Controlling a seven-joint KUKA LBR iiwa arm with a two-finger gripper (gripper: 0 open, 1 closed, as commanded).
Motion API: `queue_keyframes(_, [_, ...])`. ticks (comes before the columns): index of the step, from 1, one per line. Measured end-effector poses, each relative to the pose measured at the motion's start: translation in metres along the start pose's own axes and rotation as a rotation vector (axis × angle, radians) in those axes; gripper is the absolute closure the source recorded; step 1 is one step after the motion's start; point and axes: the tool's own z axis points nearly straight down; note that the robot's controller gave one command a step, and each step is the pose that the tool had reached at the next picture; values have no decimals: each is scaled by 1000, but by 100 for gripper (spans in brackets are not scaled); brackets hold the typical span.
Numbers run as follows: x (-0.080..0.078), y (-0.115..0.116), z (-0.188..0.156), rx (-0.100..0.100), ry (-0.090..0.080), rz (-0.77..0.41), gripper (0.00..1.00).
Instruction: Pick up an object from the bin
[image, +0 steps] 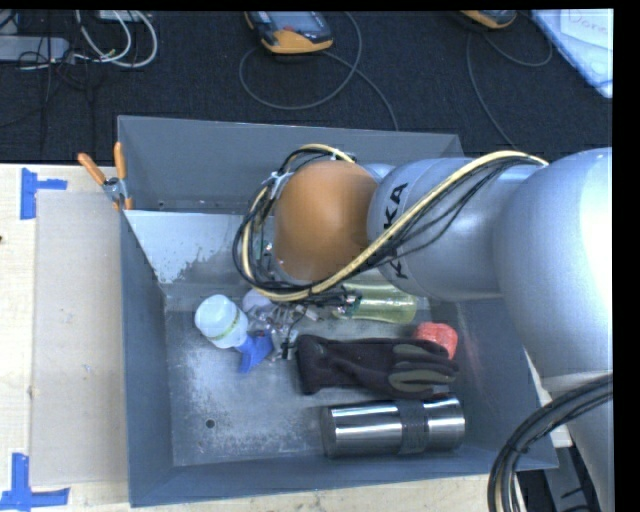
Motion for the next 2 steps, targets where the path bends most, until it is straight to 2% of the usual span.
queue_keyframes(2, [1,1,-3,-3,2,1,100])
